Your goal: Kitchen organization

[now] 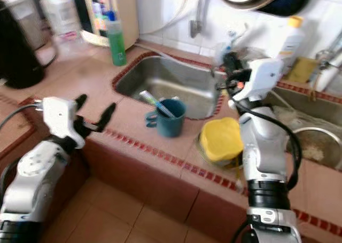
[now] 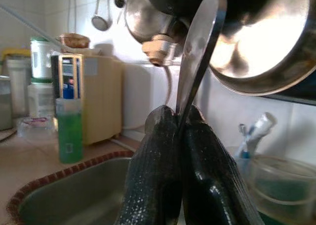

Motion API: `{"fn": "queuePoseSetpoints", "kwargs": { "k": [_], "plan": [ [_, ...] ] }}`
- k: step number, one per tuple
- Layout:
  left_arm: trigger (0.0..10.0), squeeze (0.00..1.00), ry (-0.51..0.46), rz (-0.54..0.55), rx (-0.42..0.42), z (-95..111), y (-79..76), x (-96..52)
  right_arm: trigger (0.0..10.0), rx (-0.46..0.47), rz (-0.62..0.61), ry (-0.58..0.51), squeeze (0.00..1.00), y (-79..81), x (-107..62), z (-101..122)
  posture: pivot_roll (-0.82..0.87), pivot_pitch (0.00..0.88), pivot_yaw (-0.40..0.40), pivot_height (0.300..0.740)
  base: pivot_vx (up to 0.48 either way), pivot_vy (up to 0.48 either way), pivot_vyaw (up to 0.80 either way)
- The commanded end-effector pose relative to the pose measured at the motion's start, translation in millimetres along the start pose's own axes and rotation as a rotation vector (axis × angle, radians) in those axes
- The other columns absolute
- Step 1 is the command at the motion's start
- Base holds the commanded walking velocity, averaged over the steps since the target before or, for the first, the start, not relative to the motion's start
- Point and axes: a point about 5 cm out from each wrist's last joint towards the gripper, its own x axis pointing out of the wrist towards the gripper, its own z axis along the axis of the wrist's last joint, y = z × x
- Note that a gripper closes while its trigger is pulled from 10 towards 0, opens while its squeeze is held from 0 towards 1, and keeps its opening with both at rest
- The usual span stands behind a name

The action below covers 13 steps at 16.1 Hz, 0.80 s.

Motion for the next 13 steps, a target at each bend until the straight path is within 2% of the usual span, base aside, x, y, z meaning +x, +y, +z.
{"fn": "queuePoseSetpoints", "kwargs": {
  "k": [1, 11, 13],
  "plan": [
    [10.0, 0.00, -0.006, -0.020, -0.003, 1.9, -5.9, 3.0, 10.0, -0.019, -0.022, -0.019, 0.00, -8.6, 0.9, 7.4, -0.04, 0.000, -0.010, 0.740, 0.300, 0.000, 0.00],
    [10.0, 0.00, 0.001, -0.025, -0.002, 1.6, -6.2, 2.7, 10.0, -0.033, -0.039, -0.017, 0.00, -14.7, 3.3, 9.5, -0.04, 0.000, -0.006, 0.740, 0.299, 0.000, 0.00],
    [10.0, 0.00, -0.005, -0.026, -0.001, 3.0, -6.3, 2.9, 10.0, -0.021, -0.051, 0.007, 0.00, -18.0, 6.8, 8.2, -0.04, 0.000, -0.004, 0.740, 0.000, 0.000, 0.00]
  ]
}}
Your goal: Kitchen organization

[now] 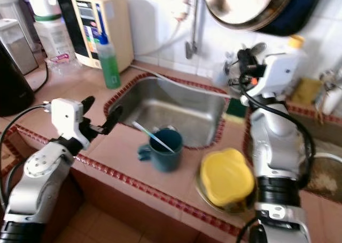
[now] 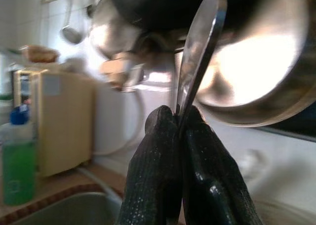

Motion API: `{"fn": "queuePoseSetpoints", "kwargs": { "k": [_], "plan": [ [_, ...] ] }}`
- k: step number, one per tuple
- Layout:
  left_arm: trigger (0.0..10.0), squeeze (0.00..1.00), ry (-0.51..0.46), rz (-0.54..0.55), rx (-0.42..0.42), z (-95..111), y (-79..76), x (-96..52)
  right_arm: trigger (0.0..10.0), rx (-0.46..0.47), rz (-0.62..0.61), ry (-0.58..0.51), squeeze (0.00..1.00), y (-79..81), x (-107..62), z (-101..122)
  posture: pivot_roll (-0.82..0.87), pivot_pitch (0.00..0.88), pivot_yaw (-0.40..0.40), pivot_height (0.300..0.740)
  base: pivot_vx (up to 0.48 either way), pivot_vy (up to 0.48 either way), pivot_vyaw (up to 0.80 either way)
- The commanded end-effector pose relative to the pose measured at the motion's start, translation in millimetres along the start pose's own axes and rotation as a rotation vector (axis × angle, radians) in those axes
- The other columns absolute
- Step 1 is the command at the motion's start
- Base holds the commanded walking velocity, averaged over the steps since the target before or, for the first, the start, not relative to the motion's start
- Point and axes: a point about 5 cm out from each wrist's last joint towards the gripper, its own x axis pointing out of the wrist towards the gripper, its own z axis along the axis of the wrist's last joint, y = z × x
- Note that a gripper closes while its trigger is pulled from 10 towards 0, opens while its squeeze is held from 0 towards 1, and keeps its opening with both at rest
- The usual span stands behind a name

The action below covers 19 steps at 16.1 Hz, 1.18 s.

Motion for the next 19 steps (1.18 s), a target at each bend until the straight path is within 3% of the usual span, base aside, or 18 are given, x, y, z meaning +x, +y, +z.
{"fn": "queuePoseSetpoints", "kwargs": {
  "k": [1, 6, 9, 14, 19],
  "plan": [
    [10.0, 0.00, 0.003, -0.004, 0.051, 4.4, 0.3, 1.0, 10.0, 0.007, -0.040, 0.054, 0.00, -7.8, 5.3, -4.2, -0.04, 0.000, -0.001, 0.740, 0.000, 0.000, 0.00],
    [10.0, 0.00, 0.011, -0.116, 0.030, 11.5, -23.9, 8.9, 10.0, -0.015, -0.109, 0.215, 0.00, -39.2, 14.7, -17.5, -0.03, 0.027, -0.001, 0.740, 0.000, 0.000, 0.00],
    [10.0, 0.00, 0.014, -0.181, 0.001, 18.2, -36.6, 12.9, 10.0, -0.014, -0.090, 0.244, 0.00, -45.5, 19.4, -18.1, -0.02, 0.058, 0.000, 0.740, 0.000, 0.000, 0.00],
    [10.0, 0.00, -0.008, -0.311, -0.028, 46.7, -50.7, 21.3, 10.0, 0.011, -0.018, 0.300, 0.00, -40.4, 23.9, -28.7, -0.01, 0.137, 0.018, 0.740, 0.000, 0.000, 0.00],
    [10.0, 0.00, 0.060, -0.477, -0.108, 67.1, -65.1, 13.4, 10.0, 0.098, 0.078, 0.357, 0.00, -19.8, 23.4, -50.9, 0.02, 0.191, 0.034, 0.740, 0.000, 0.000, 0.00]
  ]
}}
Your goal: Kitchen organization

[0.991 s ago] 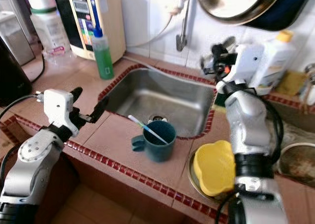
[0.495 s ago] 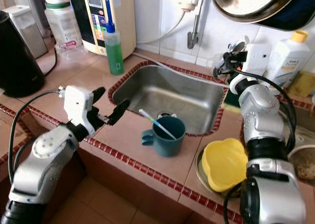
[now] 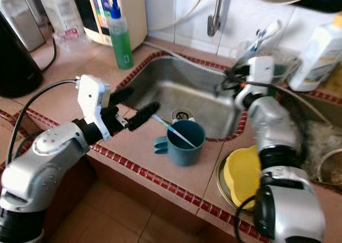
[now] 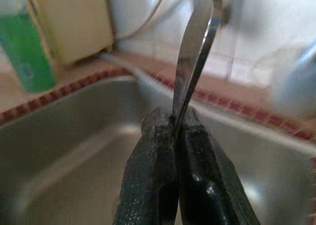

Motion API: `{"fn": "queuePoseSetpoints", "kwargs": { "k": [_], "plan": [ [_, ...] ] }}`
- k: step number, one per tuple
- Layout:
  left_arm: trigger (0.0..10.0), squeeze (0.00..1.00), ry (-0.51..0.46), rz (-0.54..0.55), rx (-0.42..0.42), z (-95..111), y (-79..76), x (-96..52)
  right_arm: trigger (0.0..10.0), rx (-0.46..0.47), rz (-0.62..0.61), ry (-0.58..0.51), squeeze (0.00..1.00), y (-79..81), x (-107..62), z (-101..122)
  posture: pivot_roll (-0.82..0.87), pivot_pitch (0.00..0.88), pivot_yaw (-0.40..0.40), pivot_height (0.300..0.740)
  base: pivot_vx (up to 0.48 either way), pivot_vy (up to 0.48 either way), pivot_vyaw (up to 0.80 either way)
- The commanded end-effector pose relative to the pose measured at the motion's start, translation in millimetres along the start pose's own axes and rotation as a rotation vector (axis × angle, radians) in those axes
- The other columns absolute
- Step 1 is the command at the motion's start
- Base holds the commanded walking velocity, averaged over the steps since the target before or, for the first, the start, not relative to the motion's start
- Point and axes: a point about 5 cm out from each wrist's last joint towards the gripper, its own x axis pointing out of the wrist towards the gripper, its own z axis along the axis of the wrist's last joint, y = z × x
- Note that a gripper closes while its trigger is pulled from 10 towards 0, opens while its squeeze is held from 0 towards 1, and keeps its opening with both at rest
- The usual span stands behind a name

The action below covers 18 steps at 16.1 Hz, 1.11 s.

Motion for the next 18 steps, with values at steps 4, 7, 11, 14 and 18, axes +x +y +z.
{"fn": "queuePoseSetpoints", "kwargs": {
  "k": [4, 7, 11, 14, 18],
  "plan": [
    [10.0, 0.00, 0.022, -0.075, -0.047, 22.1, -7.5, -4.4, 10.0, 0.043, 0.069, -0.002, 0.00, 14.0, 8.8, -3.6, 0.05, 0.204, 0.038, 0.740, 0.000, 0.000, 0.00],
    [10.0, 0.00, -0.002, -0.085, -0.102, 32.3, -8.0, -6.3, 10.0, 0.081, 0.086, 0.009, 0.00, 19.8, 10.5, -11.0, 0.06, 0.204, 0.038, 0.740, 0.000, 0.000, 0.00],
    [10.0, 0.00, -0.005, -0.100, -0.148, 37.8, -9.0, -7.5, 10.0, 0.116, 0.106, 0.012, 0.40, 22.6, 11.0, -15.7, 0.06, 0.196, 0.034, 0.740, 0.000, 0.000, 0.00],
    [10.0, 0.00, 0.000, -0.101, -0.155, 39.0, -8.9, -7.6, 10.0, 0.125, 0.122, -0.004, 1.00, 21.9, 10.7, -13.8, 0.06, 0.179, 0.034, 0.740, 0.000, 0.000, 0.00],
    [10.0, 0.00, -0.002, -0.110, -0.165, 40.3, -9.9, -5.6, 10.0, 0.136, 0.139, -0.025, 1.00, 22.3, 11.9, -9.0, 0.05, 0.166, 0.034, 0.740, 0.000, 0.000, 0.00]
  ]
}}
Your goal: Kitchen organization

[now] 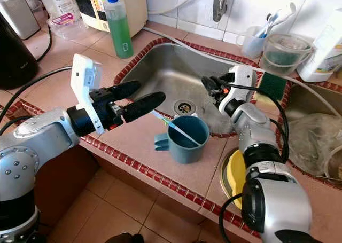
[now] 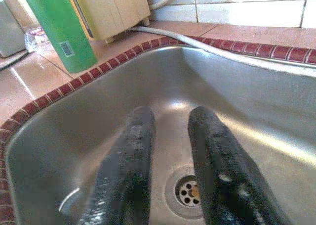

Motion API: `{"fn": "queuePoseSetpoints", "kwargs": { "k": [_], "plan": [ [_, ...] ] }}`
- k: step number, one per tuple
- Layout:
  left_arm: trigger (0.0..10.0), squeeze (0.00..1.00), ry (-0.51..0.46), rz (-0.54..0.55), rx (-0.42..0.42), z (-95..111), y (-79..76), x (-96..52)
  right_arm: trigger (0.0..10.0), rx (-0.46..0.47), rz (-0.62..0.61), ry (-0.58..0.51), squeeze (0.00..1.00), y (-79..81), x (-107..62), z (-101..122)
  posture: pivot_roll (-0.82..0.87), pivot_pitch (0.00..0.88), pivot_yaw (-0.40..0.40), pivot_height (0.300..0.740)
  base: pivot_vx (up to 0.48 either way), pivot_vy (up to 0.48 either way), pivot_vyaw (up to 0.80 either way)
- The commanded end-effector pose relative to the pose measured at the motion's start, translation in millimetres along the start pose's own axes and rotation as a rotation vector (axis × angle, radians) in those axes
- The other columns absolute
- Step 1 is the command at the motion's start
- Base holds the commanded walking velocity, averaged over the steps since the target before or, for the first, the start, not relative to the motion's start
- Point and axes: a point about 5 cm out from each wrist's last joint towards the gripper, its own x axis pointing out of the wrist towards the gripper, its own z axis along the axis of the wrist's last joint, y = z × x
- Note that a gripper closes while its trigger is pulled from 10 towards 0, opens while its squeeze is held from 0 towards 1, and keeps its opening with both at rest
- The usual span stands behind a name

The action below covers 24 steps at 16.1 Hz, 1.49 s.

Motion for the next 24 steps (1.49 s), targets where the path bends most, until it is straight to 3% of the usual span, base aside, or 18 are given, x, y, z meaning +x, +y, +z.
{"fn": "queuePoseSetpoints", "kwargs": {
  "k": [1, 10, 15, 16, 24],
  "plan": [
    [10.0, 0.00, -0.007, -0.013, 0.021, 5.3, -3.7, 0.0, 10.0, 0.001, 0.017, -0.030, 1.00, 0.5, 2.2, 8.1, 0.05, 0.164, 0.034, 0.740, 0.000, 0.000, 0.00],
    [10.0, 0.00, -0.033, 0.038, 0.044, 6.3, 2.3, -2.7, 10.0, 0.015, 0.060, -0.177, 1.00, 3.4, 2.1, 39.2, 0.04, 0.140, 0.016, 0.740, 0.000, 0.000, 0.00],
    [10.0, 0.00, -0.056, 0.088, 0.027, -2.8, 7.3, -4.2, 10.0, -0.068, 0.074, -0.252, 0.99, 4.5, -16.6, 58.0, 0.00, 0.112, 0.006, 0.740, 0.000, 0.000, 0.00],
    [10.0, 0.00, -0.061, 0.101, 0.019, -6.3, 8.1, -4.5, 10.0, -0.092, 0.081, -0.258, 0.00, 6.7, -21.4, 60.1, -0.01, 0.103, 0.005, 0.740, 0.000, 0.000, 0.00],
    [10.0, 0.00, -0.096, 0.247, -0.053, -31.5, 15.5, -6.1, 10.0, -0.212, 0.148, -0.261, 0.00, 36.5, -64.8, 49.1, -0.06, 0.069, 0.044, 0.740, 0.000, 0.000, 0.00]
  ]
}}
